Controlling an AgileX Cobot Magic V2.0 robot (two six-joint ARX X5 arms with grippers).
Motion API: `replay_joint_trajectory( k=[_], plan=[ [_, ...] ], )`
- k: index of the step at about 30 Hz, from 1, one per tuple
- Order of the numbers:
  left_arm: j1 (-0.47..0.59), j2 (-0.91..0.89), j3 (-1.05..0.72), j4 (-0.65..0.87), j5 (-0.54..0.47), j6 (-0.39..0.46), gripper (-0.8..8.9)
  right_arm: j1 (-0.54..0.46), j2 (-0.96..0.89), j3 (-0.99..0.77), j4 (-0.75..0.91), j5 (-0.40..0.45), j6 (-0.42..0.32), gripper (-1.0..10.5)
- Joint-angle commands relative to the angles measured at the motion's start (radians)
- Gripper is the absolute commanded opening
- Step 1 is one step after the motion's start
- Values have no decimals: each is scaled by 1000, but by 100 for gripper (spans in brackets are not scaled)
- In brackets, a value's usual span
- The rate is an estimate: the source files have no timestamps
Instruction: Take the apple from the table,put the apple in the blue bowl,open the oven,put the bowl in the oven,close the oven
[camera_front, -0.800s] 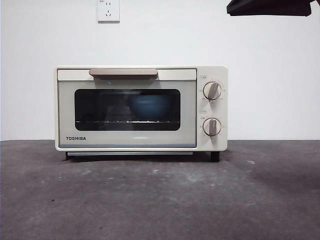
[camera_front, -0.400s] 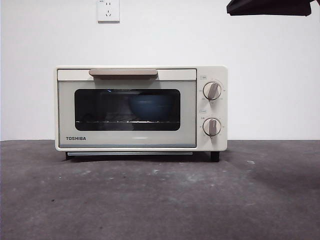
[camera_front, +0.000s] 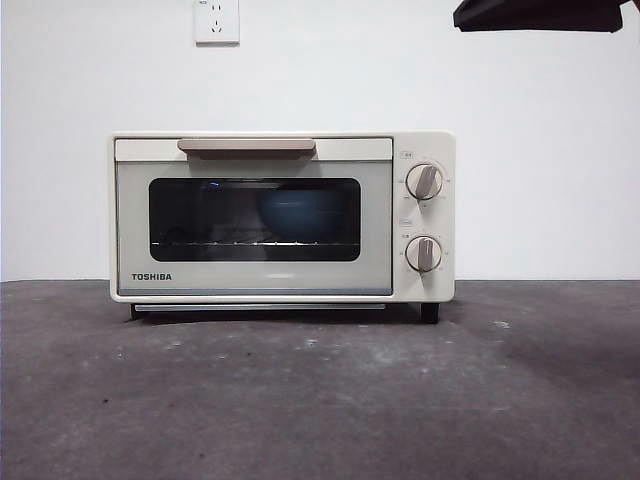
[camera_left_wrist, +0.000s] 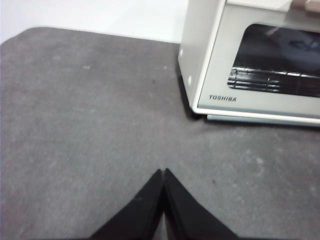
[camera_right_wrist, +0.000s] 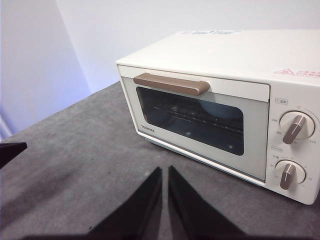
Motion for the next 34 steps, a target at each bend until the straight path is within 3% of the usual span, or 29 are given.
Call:
replay_joint_trajectory(
  k=[1, 26, 31, 34],
  plan=[
    [-3, -2, -21, -1, 16, -2, 7, 6, 5, 3, 16, 4, 6, 3],
    [-3, -2, -23, -2, 16, -21, 7, 6, 5, 3, 14, 3, 4, 3],
    [-3, -2, -23, -2, 16, -21, 7, -62, -68, 3, -30, 24, -108, 3],
    [-3, -2, -23, -2, 16, -21, 7, -152, -129, -5, -101, 0, -136, 3]
  ],
)
